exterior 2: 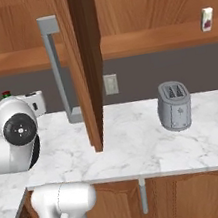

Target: Sort all alcoholic drinks to one cabinet, and non-alcoholic drinks to the other.

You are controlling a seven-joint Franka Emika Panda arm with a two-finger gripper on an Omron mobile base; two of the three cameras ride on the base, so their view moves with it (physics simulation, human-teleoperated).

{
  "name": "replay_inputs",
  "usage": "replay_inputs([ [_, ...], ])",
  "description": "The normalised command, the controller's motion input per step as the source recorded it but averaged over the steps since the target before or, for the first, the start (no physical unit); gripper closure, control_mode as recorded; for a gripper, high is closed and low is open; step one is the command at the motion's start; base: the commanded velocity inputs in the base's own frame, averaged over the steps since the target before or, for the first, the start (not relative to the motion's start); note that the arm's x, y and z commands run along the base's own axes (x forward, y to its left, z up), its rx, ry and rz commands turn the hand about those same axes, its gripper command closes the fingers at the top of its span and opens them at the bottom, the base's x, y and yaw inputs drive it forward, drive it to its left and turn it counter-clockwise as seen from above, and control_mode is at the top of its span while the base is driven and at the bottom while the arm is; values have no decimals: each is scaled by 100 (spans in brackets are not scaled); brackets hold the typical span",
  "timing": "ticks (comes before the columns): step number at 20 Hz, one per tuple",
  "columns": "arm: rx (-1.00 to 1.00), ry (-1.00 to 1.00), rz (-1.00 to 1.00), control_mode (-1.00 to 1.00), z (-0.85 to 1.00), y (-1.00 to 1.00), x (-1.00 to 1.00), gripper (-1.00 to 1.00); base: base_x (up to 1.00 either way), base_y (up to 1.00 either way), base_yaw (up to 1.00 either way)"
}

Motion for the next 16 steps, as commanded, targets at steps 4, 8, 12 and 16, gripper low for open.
replay_inputs([
  [4,0,0,0,100,0,0,0,100,52,46,-10],
  [8,0,0,0,100,0,0,0,100,25,42,-6],
  [12,-5,-1,-3,-100,13,24,1,100,4,26,-3],
  [16,-9,-6,-4,-100,39,43,0,100,0,0,0],
])
